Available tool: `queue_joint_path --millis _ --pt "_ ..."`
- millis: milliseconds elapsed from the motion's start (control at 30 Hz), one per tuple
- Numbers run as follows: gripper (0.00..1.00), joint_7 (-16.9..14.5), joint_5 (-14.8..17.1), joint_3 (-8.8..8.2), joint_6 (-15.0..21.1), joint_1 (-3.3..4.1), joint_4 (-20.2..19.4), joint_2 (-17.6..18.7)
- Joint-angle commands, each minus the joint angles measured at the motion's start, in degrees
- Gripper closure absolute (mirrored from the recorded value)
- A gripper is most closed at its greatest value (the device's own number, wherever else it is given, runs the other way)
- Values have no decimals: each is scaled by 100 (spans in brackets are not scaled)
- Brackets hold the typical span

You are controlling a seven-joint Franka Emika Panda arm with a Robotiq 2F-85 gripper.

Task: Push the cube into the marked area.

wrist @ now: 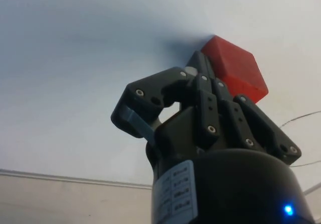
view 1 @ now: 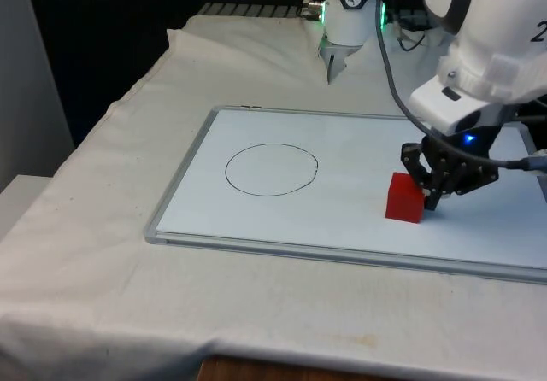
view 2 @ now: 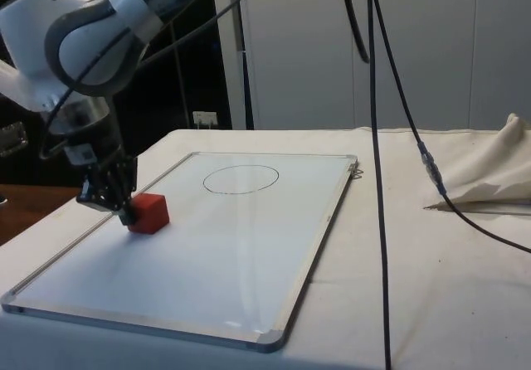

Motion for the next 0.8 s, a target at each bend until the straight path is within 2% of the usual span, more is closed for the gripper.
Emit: queue_joint_path --millis 0,100,233,667,700,767 --pt "100 17 -29 -40 -46 0 -11 -11" --pt "100 6 -40 -52 -52 -6 0 0" --pt "100 40 -138 -160 -183 0 -11 -6" --pt "100 86 -372 -367 -424 -11 0 -6" --pt "100 74 -350 -338 -390 -11 0 0" --pt "100 103 -407 -424 -458 -11 0 0"
